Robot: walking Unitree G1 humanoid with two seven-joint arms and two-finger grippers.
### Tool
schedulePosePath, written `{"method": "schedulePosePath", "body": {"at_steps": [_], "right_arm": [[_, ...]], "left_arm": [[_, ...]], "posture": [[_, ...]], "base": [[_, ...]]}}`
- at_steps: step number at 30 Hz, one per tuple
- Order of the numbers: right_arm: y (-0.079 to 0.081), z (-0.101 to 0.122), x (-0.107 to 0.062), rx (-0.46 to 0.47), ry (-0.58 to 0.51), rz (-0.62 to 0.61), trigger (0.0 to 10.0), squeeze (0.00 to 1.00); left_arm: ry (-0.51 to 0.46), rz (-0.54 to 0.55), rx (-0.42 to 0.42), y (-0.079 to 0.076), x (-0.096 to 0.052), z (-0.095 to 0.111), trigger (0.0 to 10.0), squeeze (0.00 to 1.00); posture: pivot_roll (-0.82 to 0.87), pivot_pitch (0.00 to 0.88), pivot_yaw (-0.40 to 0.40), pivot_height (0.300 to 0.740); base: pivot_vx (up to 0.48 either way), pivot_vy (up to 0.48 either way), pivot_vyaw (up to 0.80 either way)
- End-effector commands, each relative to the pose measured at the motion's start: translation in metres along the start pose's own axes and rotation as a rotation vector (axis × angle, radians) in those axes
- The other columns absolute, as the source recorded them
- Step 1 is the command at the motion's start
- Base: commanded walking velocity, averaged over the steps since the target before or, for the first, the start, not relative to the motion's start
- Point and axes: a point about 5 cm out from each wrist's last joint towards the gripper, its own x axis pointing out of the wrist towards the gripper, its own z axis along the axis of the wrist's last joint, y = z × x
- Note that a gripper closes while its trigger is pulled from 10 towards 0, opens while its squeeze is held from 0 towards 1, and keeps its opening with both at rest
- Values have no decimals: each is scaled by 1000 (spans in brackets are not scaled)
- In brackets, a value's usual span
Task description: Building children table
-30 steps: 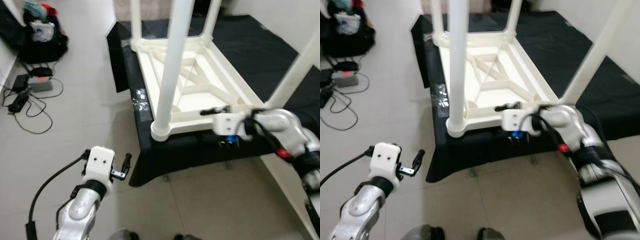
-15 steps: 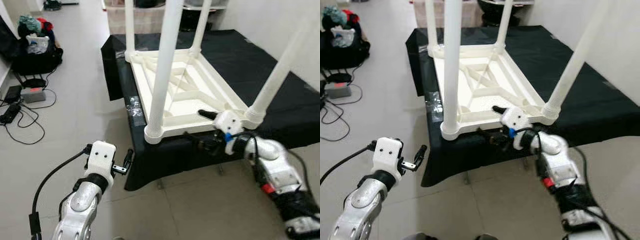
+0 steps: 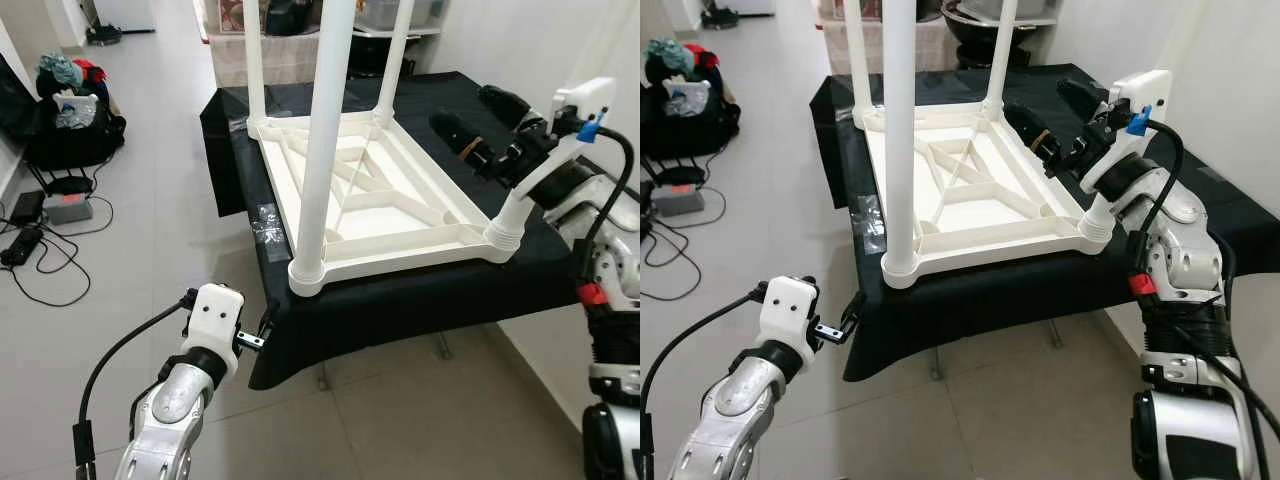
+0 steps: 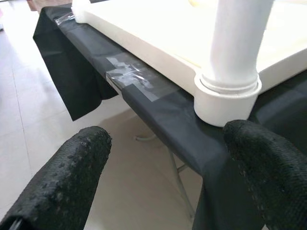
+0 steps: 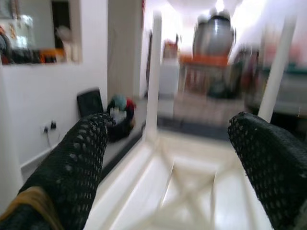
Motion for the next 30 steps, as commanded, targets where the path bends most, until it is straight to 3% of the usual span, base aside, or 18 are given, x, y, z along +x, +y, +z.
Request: {"method": "schedulePosePath", "body": {"at_steps": [1,4,5,7,10,11,12,16,18,28,30], "right_arm": [[14,-36,-6,57,135,4,10000,0],[45,-79,-19,133,251,49,10000,0],[45,-79,-19,133,251,49,10000,0],[74,-94,-24,190,281,117,10000,0],[100,-104,-28,242,306,177,10000,0],[100,-104,-28,242,306,177,10000,0],[114,-109,-32,267,317,202,10000,0],[123,-111,-35,285,323,219,10000,0],[137,-118,-39,318,338,266,10000,0],[141,-114,-34,319,326,312,10000,0],[142,-115,-34,270,333,314,10000,0]], "left_arm": [[-1,-1,-13,0,-1,-2,10000,0],[-7,8,-32,0,0,-2,10000,0],[-7,8,-32,0,0,-2,10000,0],[-6,14,-41,1,-2,-2,10000,0],[0,23,-44,2,-5,-2,10000,0],[0,23,-44,2,-5,-2,10000,0],[4,24,-48,2,-8,-2,10000,0],[8,22,-58,2,-10,-3,10000,0],[31,-14,-74,-4,-19,-5,10000,0],[82,-62,-95,-9,-33,-9,10000,0],[88,-66,-88,-8,-31,-9,10000,0]], "posture": [[-100,3,-67,740],[-104,0,-66,740],[-104,0,-66,740],[-101,0,-62,740],[-103,2,-60,740],[-103,2,-60,740],[-102,3,-56,740],[-107,3,-55,740],[-128,10,-48,740],[-105,37,-29,740],[-91,33,-26,740]], "base": [[0,0,0],[0,0,0],[0,0,0],[0,-150,0],[0,-410,0],[0,-465,0],[0,-465,0],[0,-465,0],[0,-465,0],[0,-465,0],[0,-424,0]]}}
